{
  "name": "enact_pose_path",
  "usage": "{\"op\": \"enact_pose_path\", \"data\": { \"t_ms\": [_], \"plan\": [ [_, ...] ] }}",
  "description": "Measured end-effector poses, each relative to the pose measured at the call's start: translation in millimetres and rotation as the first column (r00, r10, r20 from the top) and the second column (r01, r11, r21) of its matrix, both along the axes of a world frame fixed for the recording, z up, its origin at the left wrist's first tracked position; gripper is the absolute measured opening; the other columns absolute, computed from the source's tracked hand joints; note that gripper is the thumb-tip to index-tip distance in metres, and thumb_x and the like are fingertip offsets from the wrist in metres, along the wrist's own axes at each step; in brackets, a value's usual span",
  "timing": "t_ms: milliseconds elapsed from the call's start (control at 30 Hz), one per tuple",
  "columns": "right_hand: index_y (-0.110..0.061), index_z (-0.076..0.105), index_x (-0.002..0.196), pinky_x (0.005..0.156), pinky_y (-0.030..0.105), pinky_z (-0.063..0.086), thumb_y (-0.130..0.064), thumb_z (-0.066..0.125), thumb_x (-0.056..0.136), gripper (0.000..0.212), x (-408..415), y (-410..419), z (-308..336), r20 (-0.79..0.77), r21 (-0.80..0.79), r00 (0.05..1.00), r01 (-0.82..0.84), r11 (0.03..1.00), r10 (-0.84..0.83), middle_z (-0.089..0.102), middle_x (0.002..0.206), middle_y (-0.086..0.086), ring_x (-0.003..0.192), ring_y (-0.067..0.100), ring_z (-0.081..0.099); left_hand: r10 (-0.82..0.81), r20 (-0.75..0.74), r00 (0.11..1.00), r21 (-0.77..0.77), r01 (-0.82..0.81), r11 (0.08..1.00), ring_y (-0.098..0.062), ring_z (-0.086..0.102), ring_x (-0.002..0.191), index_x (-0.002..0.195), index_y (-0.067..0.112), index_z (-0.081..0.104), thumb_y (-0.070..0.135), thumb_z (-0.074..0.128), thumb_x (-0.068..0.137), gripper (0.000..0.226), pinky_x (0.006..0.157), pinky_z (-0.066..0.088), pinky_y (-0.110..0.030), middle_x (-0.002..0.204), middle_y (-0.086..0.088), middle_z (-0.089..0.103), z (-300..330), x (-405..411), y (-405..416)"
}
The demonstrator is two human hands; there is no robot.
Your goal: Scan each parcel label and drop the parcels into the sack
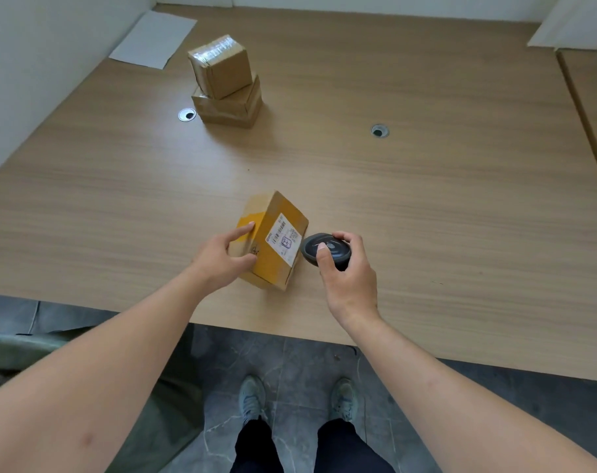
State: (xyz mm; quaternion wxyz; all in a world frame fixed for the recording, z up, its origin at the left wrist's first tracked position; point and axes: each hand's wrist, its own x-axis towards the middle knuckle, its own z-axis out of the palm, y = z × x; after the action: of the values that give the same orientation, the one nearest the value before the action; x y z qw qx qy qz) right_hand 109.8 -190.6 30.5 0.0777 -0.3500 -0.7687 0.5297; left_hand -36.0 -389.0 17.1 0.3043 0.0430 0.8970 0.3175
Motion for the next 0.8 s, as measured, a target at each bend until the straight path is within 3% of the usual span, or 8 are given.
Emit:
{"op": "enact_pose_path", "data": {
  "t_ms": [100,200,333,600,800],
  "plan": [
    [-0.035,0.058,0.127,0.073,0.023,0.054,-0.043,0.065,0.104,0.025,-3.8,-1.1,13.2,-0.02,0.051,0.997,-0.076,0.996,0.077,0.07,0.104,-0.019,0.094,0.0,0.068,0.013,0.113,0.993,0.141,-0.029,0.99,-0.028,0.057,0.128,0.145,0.056,0.052,0.027,0.075,0.097,0.061,0.102,0.055,-0.047,0.137,-0.003,0.057,15.9,-4.8,-9.9],
    [-0.036,0.059,0.125,0.075,0.032,0.06,-0.043,0.065,0.104,0.023,-7.3,-5.2,30.6,-0.02,0.116,0.99,-0.138,0.984,0.142,0.071,0.103,-0.021,0.093,0.001,0.07,-0.025,0.151,0.988,0.191,-0.004,0.982,-0.026,0.061,0.12,0.144,0.052,0.054,0.02,0.072,0.098,0.059,0.09,0.054,-0.039,0.131,-0.002,0.058,34.0,-12.1,-19.0],
    [-0.044,0.058,0.119,0.077,0.044,0.062,-0.059,0.056,0.092,0.031,-12.0,-19.8,62.2,-0.031,0.188,0.986,-0.157,0.97,0.165,0.072,0.097,-0.022,0.09,0.005,0.071,-0.04,0.108,0.993,0.229,0.014,0.973,-0.024,0.062,0.117,0.14,0.052,0.06,0.018,0.074,0.095,0.057,0.097,0.058,-0.043,0.129,-0.002,0.06,55.0,-25.6,-35.3],
    [-0.039,0.062,0.118,0.073,0.043,0.062,-0.058,0.053,0.085,0.039,-10.4,-58.5,118.8,-0.093,0.273,0.988,-0.097,0.957,0.126,0.074,0.096,-0.016,0.086,0.006,0.071,-0.087,-0.014,0.996,0.303,0.087,0.949,-0.015,0.063,0.107,0.135,0.053,0.063,0.014,0.076,0.093,0.059,0.092,0.057,-0.037,0.121,0.003,0.061,98.9,-44.0,-62.5],
    [-0.039,0.06,0.12,0.072,0.043,0.065,-0.059,0.056,0.09,0.036,-11.0,-92.1,138.7,-0.216,0.24,0.974,-0.016,0.971,0.07,0.074,0.104,-0.014,0.089,0.01,0.073,-0.096,-0.06,0.994,0.388,0.112,0.915,-0.015,0.064,0.109,0.143,0.057,0.054,0.026,0.074,0.097,0.06,0.09,0.056,-0.036,0.126,0.003,0.063,127.1,-40.8,-78.4]
  ]
}}
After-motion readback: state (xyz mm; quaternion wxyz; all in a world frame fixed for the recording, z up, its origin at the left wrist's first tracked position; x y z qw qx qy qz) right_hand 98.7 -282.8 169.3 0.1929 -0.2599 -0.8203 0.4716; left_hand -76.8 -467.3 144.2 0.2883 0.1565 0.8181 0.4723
